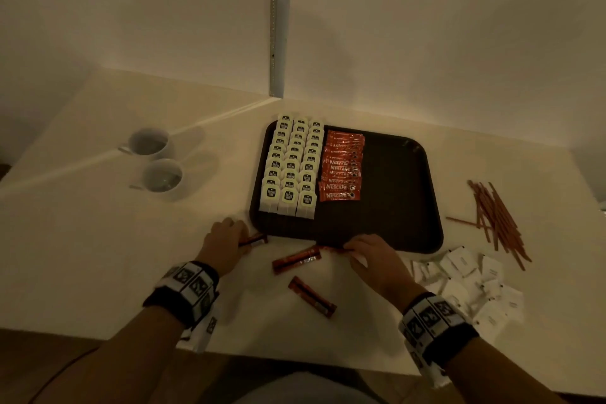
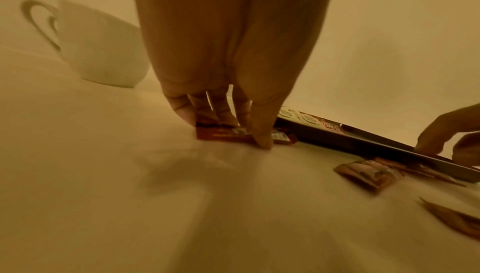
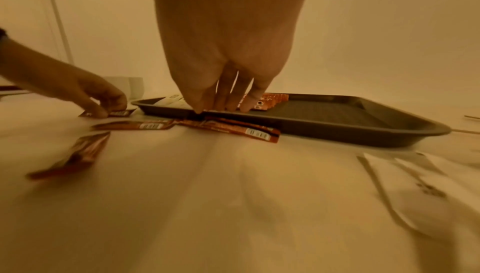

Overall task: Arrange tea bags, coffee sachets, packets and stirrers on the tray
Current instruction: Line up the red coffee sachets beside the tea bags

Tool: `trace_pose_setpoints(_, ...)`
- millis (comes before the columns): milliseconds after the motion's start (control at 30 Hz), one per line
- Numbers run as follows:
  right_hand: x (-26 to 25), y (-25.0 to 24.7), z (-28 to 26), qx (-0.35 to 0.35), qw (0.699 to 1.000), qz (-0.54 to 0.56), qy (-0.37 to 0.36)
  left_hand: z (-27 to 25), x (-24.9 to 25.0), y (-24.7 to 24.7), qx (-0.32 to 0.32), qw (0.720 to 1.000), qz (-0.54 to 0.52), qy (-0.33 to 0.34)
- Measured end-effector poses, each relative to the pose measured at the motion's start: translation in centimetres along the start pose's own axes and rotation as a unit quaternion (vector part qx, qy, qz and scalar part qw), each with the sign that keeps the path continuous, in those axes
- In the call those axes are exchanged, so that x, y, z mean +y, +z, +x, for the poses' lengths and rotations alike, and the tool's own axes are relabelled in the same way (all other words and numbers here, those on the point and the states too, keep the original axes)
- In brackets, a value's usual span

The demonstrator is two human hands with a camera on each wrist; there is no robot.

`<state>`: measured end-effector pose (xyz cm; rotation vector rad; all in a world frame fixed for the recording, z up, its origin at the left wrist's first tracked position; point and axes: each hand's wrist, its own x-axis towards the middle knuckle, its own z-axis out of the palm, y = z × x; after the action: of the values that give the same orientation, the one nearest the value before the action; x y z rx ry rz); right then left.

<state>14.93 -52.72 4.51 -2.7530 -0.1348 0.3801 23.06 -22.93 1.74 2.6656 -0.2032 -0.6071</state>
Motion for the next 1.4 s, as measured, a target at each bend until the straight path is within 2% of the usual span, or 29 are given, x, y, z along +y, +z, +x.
trace_pose_setpoints(100,-0.2,0.7,-0.9,0.011,1.000,-0.024,-0.008,-0.2,0.0,0.1,-0.010,1.000,-0.001,0.005)
trace_pose_setpoints(267,-0.8,1.5,-1.8,-0.024,0.995,-0.097,0.005,-1.5,0.4,-0.1,-0.054,0.998,0.019,-0.019)
trace_pose_setpoints(367,-1.2,1.8,-1.9,-0.019,0.995,-0.101,0.020,-2.7,1.6,0.1,-0.074,0.994,-0.044,0.065)
trace_pose_setpoints(433,-1.4,2.0,-1.8,-0.016,0.993,-0.119,0.023,-3.1,3.4,0.2,-0.048,0.988,-0.057,0.137)
trace_pose_setpoints(500,-1.6,2.3,-1.7,-0.013,0.992,-0.123,0.020,-3.0,5.4,0.8,-0.031,0.982,-0.048,0.180)
trace_pose_setpoints(600,-1.7,2.4,-1.8,0.006,0.993,-0.115,0.005,-2.4,7.5,1.8,-0.024,0.978,0.031,0.205)
trace_pose_setpoints(667,-1.5,2.5,-1.9,0.006,0.994,-0.111,0.007,-2.2,7.7,2.3,-0.026,0.970,0.115,0.213)
trace_pose_setpoints(733,-1.2,2.8,-2.2,-0.006,0.996,-0.090,0.021,-2.0,7.5,2.9,-0.033,0.966,0.148,0.208)
trace_pose_setpoints(867,-0.9,2.9,-2.6,-0.011,0.999,-0.037,0.035,-2.0,7.1,3.1,-0.051,0.977,0.095,0.186)
trace_pose_setpoints(1033,-1.0,2.8,-2.3,-0.042,0.995,-0.074,0.045,-2.1,7.6,2.5,-0.078,0.974,0.054,0.204)
trace_pose_setpoints(1200,-1.0,3.3,-2.2,-0.040,0.996,-0.076,0.015,-2.4,8.7,2.1,-0.110,0.968,-0.028,0.224)
trace_pose_setpoints(1300,-0.8,3.4,-2.5,-0.030,0.997,-0.076,0.001,-2.3,8.9,2.0,-0.115,0.962,-0.030,0.247)
trace_pose_setpoints(1400,-0.8,3.2,-2.2,-0.039,0.997,-0.070,-0.007,-1.9,8.9,2.2,-0.129,0.961,-0.040,0.239)
